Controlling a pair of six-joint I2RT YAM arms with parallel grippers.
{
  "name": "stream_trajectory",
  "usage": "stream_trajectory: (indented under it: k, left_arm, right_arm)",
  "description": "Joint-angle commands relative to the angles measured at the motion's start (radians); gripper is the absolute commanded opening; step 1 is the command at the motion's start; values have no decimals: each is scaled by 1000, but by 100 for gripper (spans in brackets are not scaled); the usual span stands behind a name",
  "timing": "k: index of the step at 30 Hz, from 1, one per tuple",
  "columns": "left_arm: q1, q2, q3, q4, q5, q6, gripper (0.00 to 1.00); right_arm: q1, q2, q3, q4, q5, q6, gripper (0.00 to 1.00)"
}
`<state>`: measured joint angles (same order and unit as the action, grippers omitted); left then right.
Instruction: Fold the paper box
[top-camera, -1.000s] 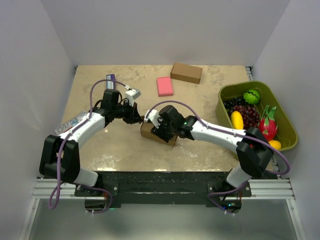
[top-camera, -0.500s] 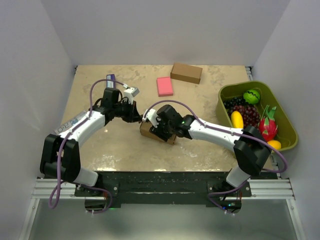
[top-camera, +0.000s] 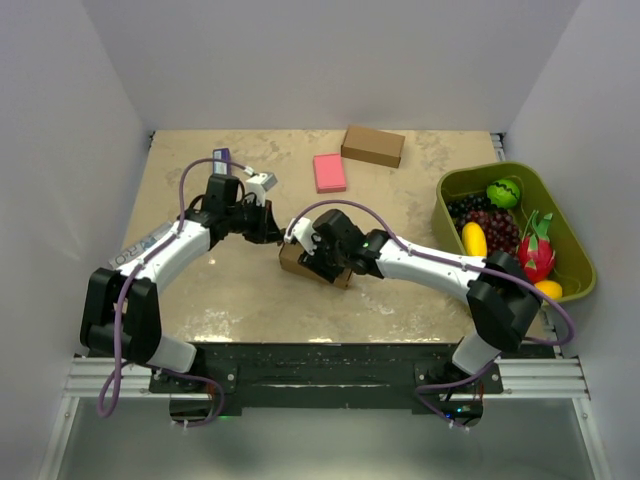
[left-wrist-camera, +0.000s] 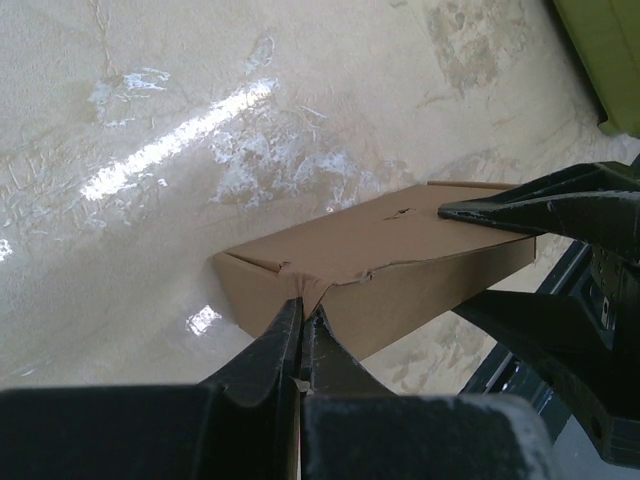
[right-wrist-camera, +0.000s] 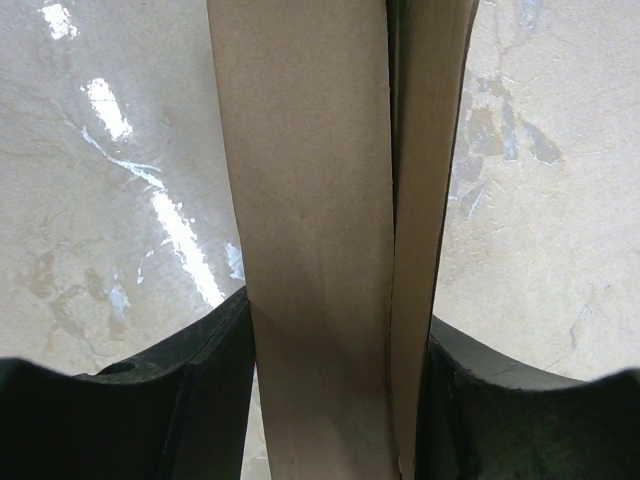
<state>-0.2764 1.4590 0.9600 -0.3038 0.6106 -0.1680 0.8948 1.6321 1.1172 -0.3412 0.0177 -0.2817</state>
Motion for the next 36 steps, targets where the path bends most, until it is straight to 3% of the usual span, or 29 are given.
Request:
stream_trajectory:
  k: [1, 36]
  left_arm:
    - [-12, -5, 85, 65, 109, -68, 0]
    - [-17, 15, 128, 124, 206, -146, 0]
  right_arm:
    - [-2, 61, -3, -32, 28, -4, 52]
    - [-2, 117, 30, -84, 2, 19, 54]
